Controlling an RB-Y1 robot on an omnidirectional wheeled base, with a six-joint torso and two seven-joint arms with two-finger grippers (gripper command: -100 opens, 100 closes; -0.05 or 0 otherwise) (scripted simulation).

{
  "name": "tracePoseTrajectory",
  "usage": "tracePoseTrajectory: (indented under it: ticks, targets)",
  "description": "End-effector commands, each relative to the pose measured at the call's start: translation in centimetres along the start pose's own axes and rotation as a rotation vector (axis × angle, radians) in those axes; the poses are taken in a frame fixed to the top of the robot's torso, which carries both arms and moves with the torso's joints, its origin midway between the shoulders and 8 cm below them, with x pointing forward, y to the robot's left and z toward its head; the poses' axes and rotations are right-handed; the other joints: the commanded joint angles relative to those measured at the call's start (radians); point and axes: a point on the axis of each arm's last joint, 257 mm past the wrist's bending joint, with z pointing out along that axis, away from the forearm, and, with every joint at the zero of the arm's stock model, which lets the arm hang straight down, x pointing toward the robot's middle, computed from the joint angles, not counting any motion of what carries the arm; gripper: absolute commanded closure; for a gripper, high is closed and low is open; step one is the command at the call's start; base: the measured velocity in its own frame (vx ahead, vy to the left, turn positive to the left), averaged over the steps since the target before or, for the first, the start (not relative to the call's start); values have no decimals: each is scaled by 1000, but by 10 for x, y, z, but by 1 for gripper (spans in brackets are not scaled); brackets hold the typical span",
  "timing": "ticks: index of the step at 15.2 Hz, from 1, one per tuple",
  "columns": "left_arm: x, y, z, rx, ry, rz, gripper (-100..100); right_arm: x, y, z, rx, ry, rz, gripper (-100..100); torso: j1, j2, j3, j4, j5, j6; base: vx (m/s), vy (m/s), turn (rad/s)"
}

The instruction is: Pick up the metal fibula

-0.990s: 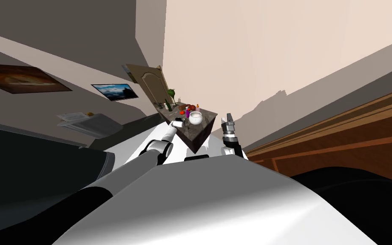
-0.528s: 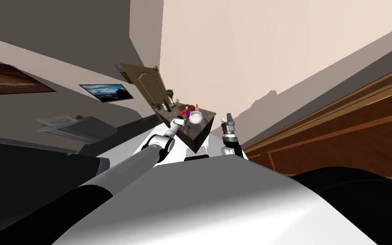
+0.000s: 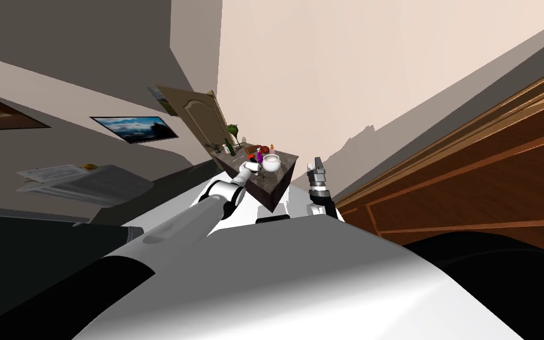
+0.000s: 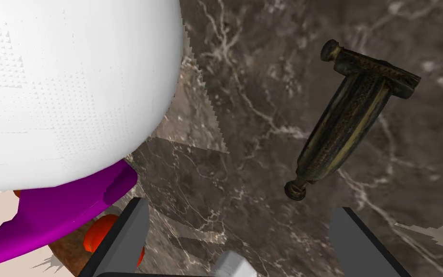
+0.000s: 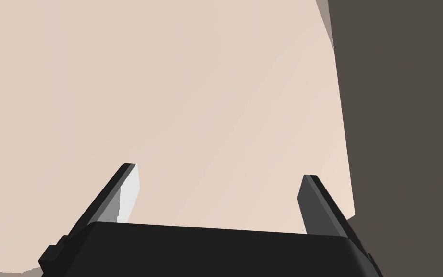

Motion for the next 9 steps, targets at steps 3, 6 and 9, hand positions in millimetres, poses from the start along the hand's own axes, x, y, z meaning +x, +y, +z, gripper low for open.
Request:
tracePoseTrajectory:
  ticks: [3, 6, 9]
  targets:
    - [15, 3, -3, -48, 22, 14, -100, 0, 0, 0, 0, 0, 0, 0, 2, 0, 0, 0, 1, 0, -18, 77, -78]
    - [31, 4, -6, -79, 43, 28, -100, 0, 0, 0, 0, 0, 0, 0, 0, 0, 0, 0, 0, 0, -14, 34, -57]
    - [31, 4, -6, -79, 43, 28, -100, 0, 0, 0, 0, 0, 0, 0, 0, 0, 0, 0, 0, -1, -7, 38, -12]
